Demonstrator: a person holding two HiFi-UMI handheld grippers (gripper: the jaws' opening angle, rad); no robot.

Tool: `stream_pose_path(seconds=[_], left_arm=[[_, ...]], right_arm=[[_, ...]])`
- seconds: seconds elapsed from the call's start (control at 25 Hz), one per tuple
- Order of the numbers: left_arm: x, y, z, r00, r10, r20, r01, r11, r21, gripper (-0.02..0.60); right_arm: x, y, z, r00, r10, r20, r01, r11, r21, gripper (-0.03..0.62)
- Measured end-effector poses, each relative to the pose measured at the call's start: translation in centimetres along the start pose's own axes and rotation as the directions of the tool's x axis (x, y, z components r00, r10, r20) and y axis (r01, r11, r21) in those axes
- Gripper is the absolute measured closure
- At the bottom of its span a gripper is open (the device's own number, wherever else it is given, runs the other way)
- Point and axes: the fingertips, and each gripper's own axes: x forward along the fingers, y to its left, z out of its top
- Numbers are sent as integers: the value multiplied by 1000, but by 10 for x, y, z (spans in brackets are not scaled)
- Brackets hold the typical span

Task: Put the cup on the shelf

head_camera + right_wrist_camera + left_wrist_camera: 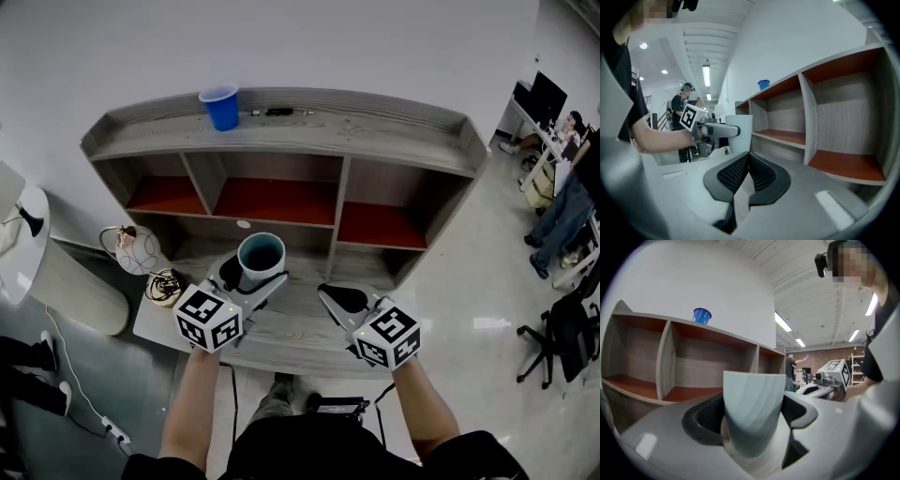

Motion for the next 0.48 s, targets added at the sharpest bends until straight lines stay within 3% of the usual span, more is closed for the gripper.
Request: stream_pose_path(seconds=[0.48], left_arm=[[44,57,46,999,-20,28,20,1000,8,213]], right_arm=[[31,-14,53,998,28,65,-27,999,-19,580]])
